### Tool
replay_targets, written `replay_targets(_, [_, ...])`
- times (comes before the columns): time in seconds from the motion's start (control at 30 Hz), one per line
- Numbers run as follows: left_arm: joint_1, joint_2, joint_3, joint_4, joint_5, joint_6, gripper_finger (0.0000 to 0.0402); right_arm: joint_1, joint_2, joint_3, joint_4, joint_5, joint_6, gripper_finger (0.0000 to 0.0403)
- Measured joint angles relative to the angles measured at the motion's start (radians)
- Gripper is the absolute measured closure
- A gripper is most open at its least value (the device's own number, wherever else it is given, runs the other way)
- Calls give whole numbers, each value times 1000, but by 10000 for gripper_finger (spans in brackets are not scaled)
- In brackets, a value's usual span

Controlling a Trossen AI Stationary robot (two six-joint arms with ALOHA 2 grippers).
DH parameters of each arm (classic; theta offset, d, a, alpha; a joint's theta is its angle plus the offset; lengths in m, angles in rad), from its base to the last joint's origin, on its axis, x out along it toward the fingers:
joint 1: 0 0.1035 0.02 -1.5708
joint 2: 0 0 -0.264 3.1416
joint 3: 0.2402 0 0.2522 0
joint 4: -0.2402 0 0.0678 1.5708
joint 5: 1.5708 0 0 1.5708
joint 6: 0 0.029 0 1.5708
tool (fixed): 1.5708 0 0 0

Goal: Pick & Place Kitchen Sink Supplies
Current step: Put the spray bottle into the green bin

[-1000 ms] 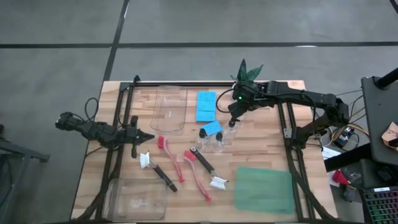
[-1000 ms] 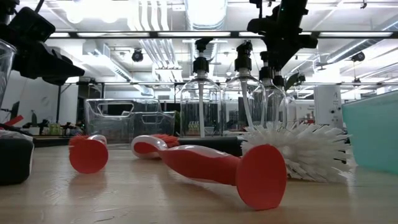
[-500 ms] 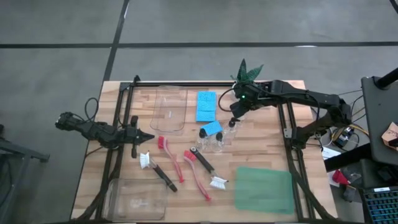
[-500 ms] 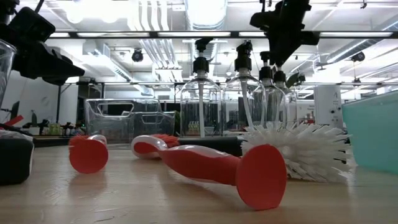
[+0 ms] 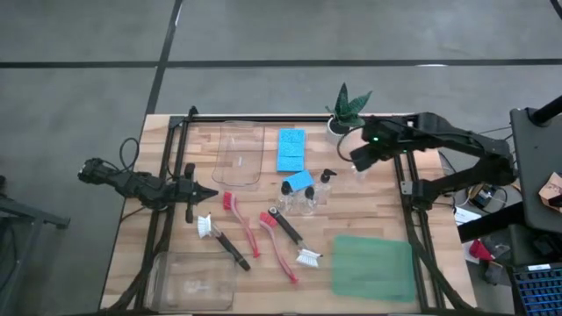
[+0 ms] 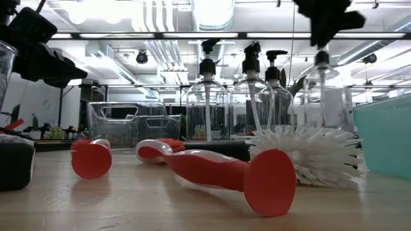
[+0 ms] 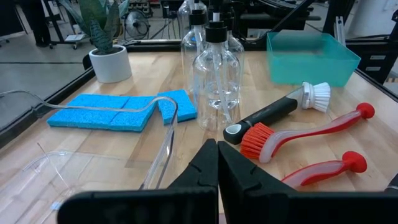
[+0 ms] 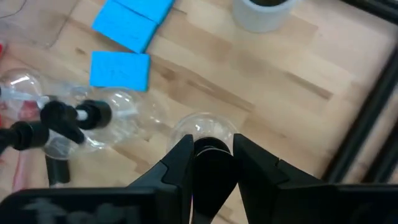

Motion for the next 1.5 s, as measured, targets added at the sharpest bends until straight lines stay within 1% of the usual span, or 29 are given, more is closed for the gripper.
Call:
replay_targets(0.17, [0, 0, 0, 0, 0, 0, 401, 71, -78, 0, -19, -11, 72, 313])
replay_targets(0.33, [0, 0, 0, 0, 0, 0, 401, 190, -119, 0, -22, -11, 121, 313])
replay_targets(0.6, [0, 0, 0, 0, 0, 0, 401, 401, -115, 0, -37, -29, 204, 313])
replay_targets(0.7, [0, 0, 0, 0, 0, 0, 401, 477, -111, 0, -35, -53, 210, 313])
replay_targets(0.83, [0, 0, 0, 0, 0, 0, 401, 570, -103, 20, -32, -54, 236, 313])
replay_targets(1.1, [0, 0, 0, 0, 0, 0, 401, 759, -36, 116, -29, -50, 254, 313])
replay_targets(1.27, [0, 0, 0, 0, 0, 0, 401, 879, 35, 148, -38, -3, 324, 313])
replay_targets(1.5, [0, 0, 0, 0, 0, 0, 401, 1020, 148, 151, -38, 49, 447, 313])
